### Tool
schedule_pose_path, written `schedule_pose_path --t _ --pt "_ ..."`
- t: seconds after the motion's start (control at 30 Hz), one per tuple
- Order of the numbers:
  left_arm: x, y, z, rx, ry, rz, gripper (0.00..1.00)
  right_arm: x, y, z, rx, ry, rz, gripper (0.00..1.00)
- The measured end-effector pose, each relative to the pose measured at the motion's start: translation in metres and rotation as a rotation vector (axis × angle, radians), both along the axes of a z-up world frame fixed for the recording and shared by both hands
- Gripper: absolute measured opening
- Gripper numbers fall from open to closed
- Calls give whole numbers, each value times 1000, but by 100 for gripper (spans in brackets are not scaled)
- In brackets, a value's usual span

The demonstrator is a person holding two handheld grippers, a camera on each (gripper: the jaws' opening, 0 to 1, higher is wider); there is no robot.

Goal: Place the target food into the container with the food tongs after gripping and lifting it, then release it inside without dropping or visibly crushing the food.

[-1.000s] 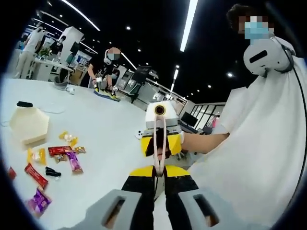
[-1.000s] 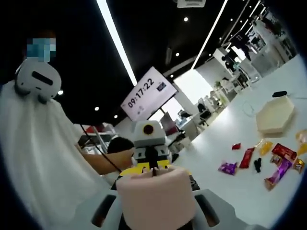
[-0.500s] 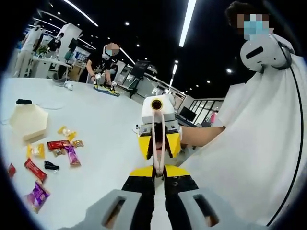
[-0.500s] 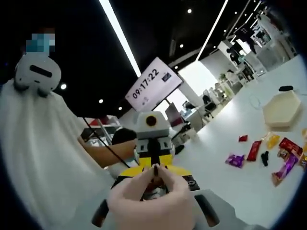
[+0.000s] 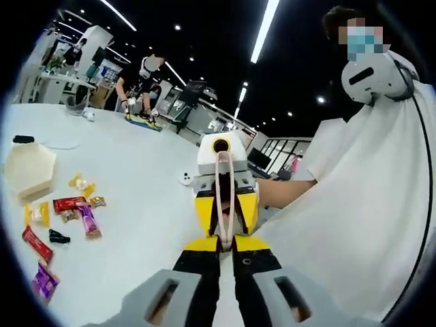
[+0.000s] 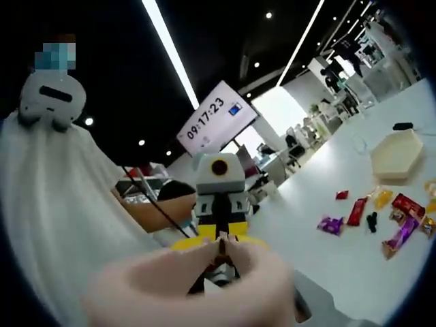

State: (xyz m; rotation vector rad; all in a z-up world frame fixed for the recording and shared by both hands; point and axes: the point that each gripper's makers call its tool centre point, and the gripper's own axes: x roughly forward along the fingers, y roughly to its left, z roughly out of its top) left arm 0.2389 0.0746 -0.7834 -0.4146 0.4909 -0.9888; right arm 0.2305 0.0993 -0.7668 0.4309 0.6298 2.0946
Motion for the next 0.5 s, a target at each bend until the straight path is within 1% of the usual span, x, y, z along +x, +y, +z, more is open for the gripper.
schedule_pose_path --t 0.03,0.13,0.27,0.3,0.4,0.47,0.5 --pt "0 -1 -1 7 2 -22 2 1 0 -1 -1 1 -5 15" --pt "2 -1 -2 27 13 -58 2 4 0 -3 -8 2 -20 15" --pt "4 1 -5 45 22 -84 2 6 3 -4 -19 4 -32 16" --pt "3 2 -7 47 29 -103 2 6 7 -4 -16 9 -30 16" --pt "2 7 -10 71 35 -95 2 5 12 -5 -20 5 -16 16" --pt "1 11 -8 66 35 -77 2 4 15 -1 -6 11 2 15" --pt "0 14 -5 53 23 -64 2 4 17 -1 -4 15 4 15"
